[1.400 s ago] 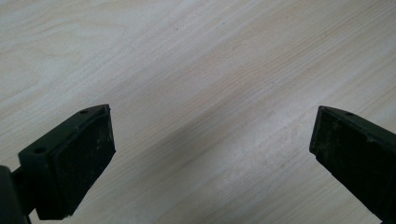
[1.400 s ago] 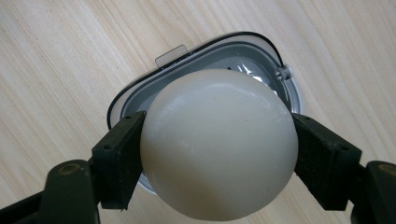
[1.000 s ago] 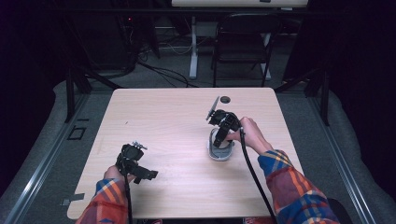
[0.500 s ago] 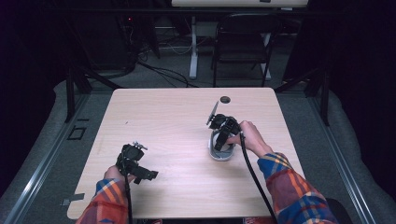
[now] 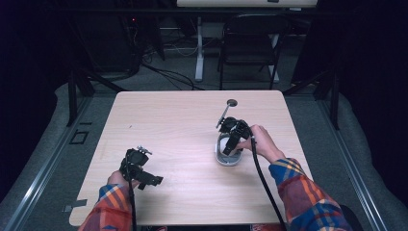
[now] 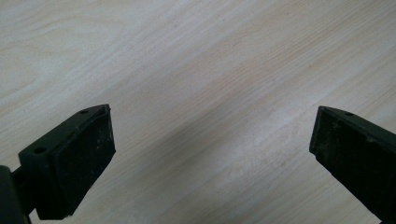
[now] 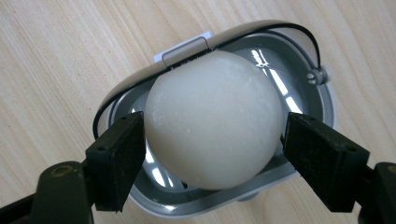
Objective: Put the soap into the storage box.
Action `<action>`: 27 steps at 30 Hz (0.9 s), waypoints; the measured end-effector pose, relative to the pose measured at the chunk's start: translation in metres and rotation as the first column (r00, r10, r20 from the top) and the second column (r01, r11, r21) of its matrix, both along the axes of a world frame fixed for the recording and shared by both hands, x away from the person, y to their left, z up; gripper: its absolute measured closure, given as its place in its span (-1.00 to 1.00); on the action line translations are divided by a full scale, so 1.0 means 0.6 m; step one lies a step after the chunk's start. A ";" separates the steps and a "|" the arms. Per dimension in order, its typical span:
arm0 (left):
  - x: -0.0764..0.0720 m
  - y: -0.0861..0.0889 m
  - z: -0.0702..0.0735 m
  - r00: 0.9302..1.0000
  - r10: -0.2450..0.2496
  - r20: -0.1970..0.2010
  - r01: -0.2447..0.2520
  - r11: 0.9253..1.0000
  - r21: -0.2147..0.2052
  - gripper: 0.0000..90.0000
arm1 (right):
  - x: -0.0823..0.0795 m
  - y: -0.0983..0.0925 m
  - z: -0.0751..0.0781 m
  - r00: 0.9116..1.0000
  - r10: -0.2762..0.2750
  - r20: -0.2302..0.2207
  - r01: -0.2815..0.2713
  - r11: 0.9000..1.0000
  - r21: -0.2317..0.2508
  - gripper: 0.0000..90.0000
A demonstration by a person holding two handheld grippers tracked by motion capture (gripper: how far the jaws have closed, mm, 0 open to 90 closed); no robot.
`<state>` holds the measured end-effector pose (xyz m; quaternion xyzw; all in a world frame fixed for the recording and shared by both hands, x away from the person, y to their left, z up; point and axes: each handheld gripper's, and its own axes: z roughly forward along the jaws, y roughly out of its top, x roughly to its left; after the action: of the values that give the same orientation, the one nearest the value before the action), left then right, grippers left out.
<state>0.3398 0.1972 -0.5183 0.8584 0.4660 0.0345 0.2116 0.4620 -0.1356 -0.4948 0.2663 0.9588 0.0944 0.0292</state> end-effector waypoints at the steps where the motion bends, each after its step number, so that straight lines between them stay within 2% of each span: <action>1: 0.000 0.000 0.000 1.000 0.000 0.000 0.000 1.000 0.000 -1.00 | -0.002 -0.001 0.000 1.000 -0.011 0.002 0.011 1.000 0.016 -0.53; 4: 0.000 0.000 0.000 1.000 0.005 -0.004 -0.005 1.000 -0.004 -1.00 | -0.007 -0.007 0.009 1.000 -0.010 0.024 0.010 1.000 0.012 -0.60; 9: 0.000 0.000 0.000 1.000 0.001 -0.001 -0.001 1.000 -0.002 -1.00 | -0.018 -0.027 0.030 0.999 -0.024 0.049 0.022 0.999 0.043 -0.68; 16: -0.001 0.000 0.000 1.000 0.005 0.000 -0.005 1.000 -0.005 -1.00 | -0.033 -0.058 0.054 0.997 -0.053 0.057 0.049 0.996 0.077 -0.90; 17: -0.001 0.000 0.000 1.000 0.006 0.001 -0.006 1.000 -0.007 -1.00 | -0.035 -0.061 0.055 0.997 -0.063 0.055 0.057 0.994 0.095 -0.92; 20: -0.001 0.000 0.000 1.000 0.005 0.003 -0.005 1.000 -0.003 -1.00 | -0.042 -0.075 0.063 0.995 -0.068 0.067 0.063 0.995 0.080 -1.00; 26: 0.000 -0.001 0.000 1.000 0.004 0.002 -0.004 1.000 0.000 -1.00 | -0.052 -0.110 0.077 0.992 -0.095 0.086 0.087 0.993 0.084 -1.00; 27: -0.001 -0.001 0.000 1.000 0.006 0.002 -0.006 1.000 -0.002 -1.00 | -0.054 -0.114 0.076 0.990 -0.111 0.091 0.102 0.990 0.100 -1.00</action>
<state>0.3393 0.1967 -0.5180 0.8568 0.4683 0.0354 0.2130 0.4294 -0.2042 -0.4494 0.3133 0.9351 0.1512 0.0677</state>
